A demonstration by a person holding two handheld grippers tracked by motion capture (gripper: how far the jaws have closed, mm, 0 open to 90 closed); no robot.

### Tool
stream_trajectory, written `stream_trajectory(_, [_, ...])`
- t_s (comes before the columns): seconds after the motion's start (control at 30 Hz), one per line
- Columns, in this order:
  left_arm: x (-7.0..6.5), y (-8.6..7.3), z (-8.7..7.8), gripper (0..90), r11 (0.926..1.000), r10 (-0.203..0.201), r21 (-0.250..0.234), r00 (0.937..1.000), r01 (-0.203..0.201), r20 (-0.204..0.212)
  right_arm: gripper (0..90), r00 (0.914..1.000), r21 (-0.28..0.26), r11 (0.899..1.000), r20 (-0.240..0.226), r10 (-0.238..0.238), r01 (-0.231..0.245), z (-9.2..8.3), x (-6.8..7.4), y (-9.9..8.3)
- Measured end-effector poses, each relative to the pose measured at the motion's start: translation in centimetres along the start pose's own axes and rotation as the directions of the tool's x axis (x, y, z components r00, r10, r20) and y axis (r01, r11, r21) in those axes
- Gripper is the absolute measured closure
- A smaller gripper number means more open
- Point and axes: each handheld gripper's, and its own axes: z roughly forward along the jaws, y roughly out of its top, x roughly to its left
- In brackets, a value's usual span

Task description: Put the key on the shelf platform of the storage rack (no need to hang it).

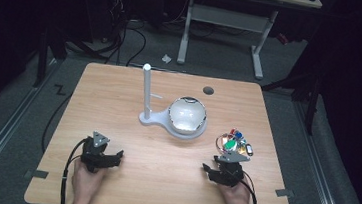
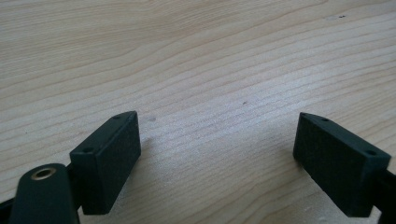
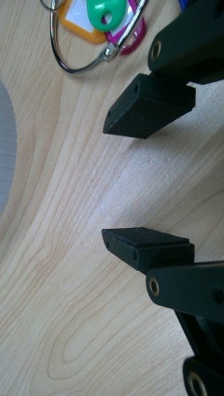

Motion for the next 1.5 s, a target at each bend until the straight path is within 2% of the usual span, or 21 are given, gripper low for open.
stream_trajectory(0.77, [0.0, 0.0, 0.0, 15.3, 1.0000, -0.002, 0.001, 1.0000, 0.002, -0.001, 43.2, 1.0000, 0.001, 1.000, 0.001, 0.004, -0.004, 0.0, 0.0, 0.0])
stream_trajectory(1.17, [0.0, 0.0, 0.0, 15.3, 1.0000, 0.000, 0.001, 1.0000, 0.000, 0.000, 46.9, 0.9997, 0.009, 1.000, 0.010, 0.021, -0.021, -0.3, -0.1, 0.1])
stream_trajectory(1.5, [0.0, 0.0, 0.0, 15.3, 1.0000, -0.001, 0.001, 1.0000, 0.001, -0.001, 48.8, 0.9979, -0.026, 0.999, 0.048, 0.043, -0.042, -1.5, -0.8, 0.4])
